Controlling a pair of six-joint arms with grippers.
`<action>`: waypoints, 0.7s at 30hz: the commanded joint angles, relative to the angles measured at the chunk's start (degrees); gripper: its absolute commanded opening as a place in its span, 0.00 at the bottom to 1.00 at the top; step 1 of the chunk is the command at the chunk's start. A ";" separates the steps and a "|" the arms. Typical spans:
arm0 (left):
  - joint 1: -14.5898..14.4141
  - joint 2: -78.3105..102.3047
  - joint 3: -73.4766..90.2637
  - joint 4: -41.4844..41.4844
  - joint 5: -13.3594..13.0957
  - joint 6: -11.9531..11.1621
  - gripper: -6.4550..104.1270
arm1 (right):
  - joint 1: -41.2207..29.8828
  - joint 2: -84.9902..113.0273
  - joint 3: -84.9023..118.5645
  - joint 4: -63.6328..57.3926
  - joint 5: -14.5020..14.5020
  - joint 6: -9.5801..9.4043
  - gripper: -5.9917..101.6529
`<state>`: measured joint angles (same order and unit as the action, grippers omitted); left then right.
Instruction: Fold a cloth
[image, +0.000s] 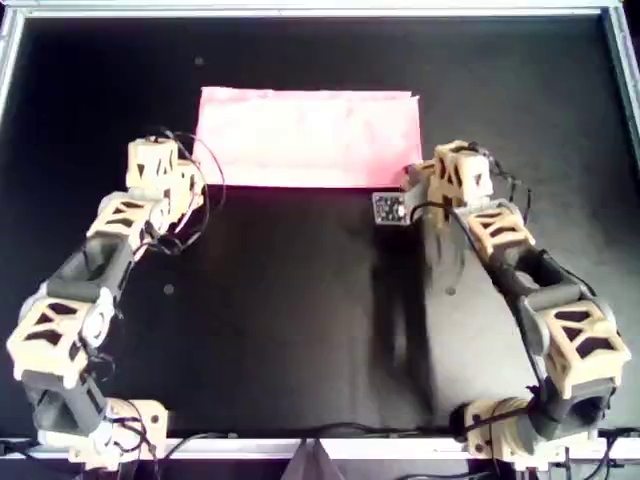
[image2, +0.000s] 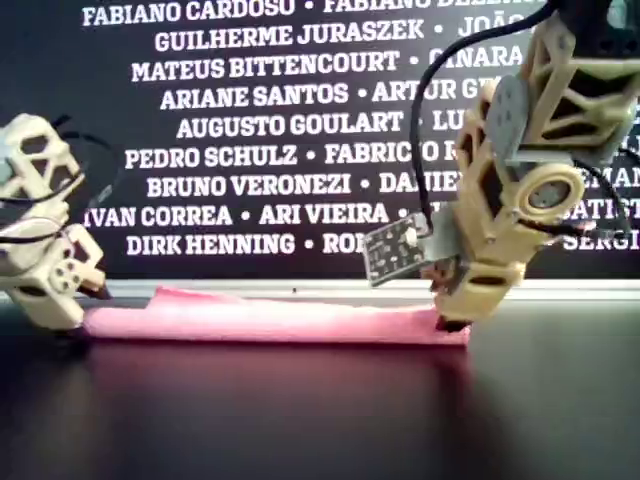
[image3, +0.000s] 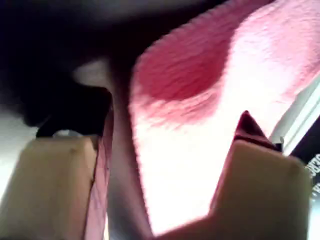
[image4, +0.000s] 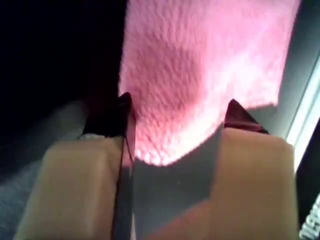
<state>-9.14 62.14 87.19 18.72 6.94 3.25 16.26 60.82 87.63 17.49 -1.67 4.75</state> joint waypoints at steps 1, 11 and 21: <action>-1.23 -1.41 -2.29 -0.79 -0.53 0.00 0.83 | 0.53 -0.26 -6.77 2.37 2.37 -0.35 0.73; -1.23 -1.93 -2.46 -0.79 -0.44 0.53 0.83 | 0.97 -2.55 -10.90 6.77 1.93 -0.44 0.73; -1.32 -2.02 -2.55 -0.79 0.09 0.53 0.83 | 0.97 -2.72 -10.99 6.94 1.93 -0.44 0.73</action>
<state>-9.23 60.12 85.43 18.37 6.86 3.43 17.14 56.69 81.12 23.47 0.35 4.75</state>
